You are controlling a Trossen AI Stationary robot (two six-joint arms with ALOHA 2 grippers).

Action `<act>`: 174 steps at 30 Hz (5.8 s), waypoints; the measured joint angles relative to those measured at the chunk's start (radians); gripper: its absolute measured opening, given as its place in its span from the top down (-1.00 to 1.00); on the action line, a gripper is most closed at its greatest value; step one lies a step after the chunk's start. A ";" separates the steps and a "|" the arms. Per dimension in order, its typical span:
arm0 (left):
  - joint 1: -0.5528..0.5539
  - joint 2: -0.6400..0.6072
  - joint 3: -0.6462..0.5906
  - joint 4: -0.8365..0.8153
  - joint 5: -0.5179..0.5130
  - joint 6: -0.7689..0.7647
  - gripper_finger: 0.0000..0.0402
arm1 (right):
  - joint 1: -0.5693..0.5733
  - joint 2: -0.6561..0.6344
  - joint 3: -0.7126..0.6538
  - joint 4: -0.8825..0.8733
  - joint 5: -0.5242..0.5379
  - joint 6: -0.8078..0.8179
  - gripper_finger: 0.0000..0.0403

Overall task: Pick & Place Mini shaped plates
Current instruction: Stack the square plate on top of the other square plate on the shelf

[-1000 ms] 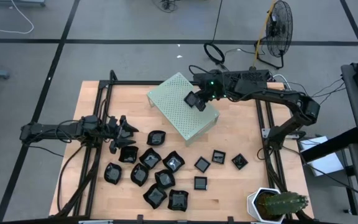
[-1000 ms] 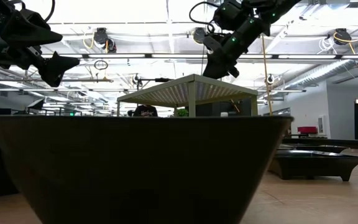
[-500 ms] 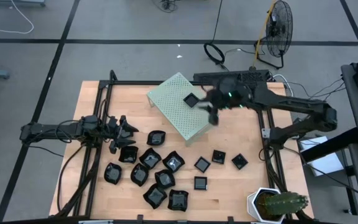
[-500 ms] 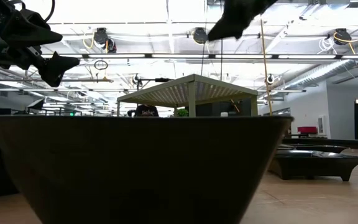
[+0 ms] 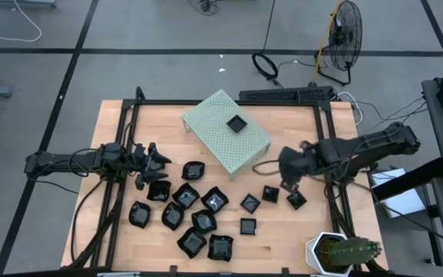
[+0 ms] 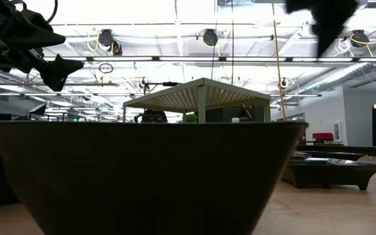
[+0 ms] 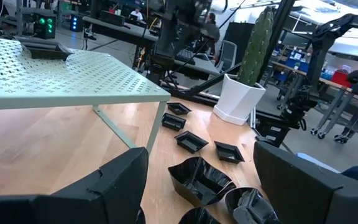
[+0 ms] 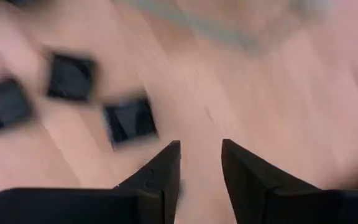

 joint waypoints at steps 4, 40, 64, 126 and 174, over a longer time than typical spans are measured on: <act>0.000 0.000 0.000 0.000 0.000 0.000 -0.48 | 0.059 0.009 -0.032 -0.132 -0.014 0.199 0.47; 0.000 0.000 0.000 0.000 0.000 0.000 -0.48 | 0.051 0.006 -0.574 0.432 -0.274 0.239 0.50; 0.000 0.000 0.000 0.000 0.000 0.000 -0.48 | 0.052 0.006 -0.600 0.433 -0.276 0.237 0.51; 0.000 0.000 0.000 0.000 0.000 0.000 -0.48 | -0.350 -0.144 -0.368 1.164 -0.555 -0.478 1.00; 0.000 0.000 0.000 0.000 0.000 0.000 -0.48 | -0.891 0.421 0.275 0.696 -0.718 -0.740 0.85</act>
